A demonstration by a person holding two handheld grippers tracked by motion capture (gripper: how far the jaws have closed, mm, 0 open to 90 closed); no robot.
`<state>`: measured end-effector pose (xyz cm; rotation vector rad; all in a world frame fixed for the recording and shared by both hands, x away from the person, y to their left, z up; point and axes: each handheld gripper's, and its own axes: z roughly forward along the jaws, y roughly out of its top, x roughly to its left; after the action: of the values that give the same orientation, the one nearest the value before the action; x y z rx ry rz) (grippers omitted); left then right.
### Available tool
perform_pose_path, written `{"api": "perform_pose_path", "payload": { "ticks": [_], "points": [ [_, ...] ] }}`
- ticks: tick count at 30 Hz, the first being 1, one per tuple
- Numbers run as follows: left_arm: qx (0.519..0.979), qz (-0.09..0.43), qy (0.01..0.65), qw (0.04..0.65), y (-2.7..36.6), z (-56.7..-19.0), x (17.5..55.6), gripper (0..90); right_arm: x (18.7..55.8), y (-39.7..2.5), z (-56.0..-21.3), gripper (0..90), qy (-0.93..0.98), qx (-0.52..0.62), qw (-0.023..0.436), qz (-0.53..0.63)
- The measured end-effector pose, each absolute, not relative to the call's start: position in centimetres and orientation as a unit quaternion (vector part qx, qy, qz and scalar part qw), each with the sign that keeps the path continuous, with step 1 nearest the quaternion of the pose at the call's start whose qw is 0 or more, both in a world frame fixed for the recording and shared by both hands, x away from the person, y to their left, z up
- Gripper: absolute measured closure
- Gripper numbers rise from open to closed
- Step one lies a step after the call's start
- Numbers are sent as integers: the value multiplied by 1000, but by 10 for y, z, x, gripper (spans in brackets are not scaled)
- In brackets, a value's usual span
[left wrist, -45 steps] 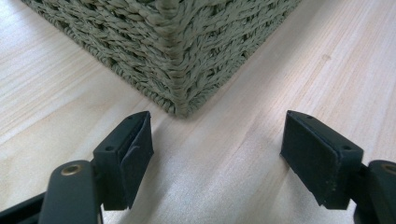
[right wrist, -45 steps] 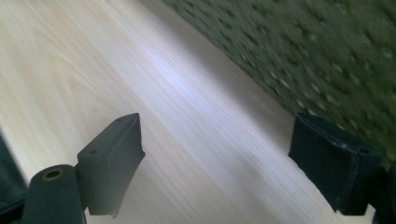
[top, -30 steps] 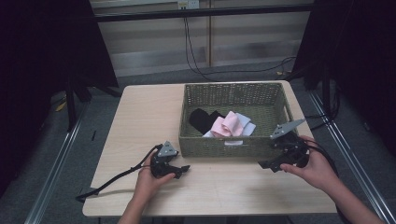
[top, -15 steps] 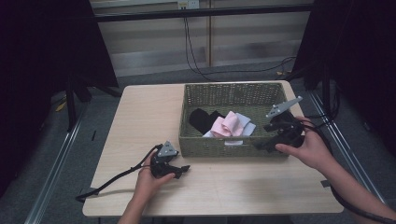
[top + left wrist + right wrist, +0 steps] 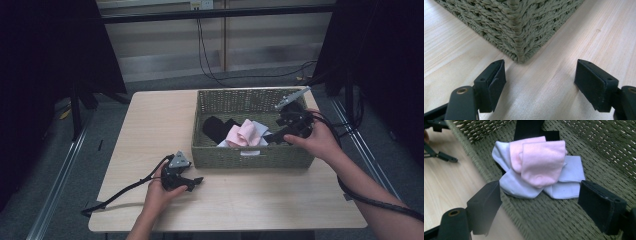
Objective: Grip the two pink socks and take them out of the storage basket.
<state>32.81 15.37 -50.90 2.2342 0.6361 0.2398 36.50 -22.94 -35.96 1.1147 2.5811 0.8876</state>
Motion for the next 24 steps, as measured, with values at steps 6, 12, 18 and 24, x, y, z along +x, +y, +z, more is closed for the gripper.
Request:
{"api": "perform_pose_path", "payload": {
  "ticks": [6,12,18,24],
  "points": [
    [880,95,250,392,154,-509,328,245,387,-226,-370,180,869,387,102,291],
    [880,95,251,392,154,-509,328,245,409,-222,-379,181,860,407,89,294],
    [881,94,249,391,154,-509,328,244,420,-210,-387,180,863,408,87,284],
    [881,94,247,392,154,-509,329,244,426,-199,-392,177,863,405,78,290]
  ]
}}
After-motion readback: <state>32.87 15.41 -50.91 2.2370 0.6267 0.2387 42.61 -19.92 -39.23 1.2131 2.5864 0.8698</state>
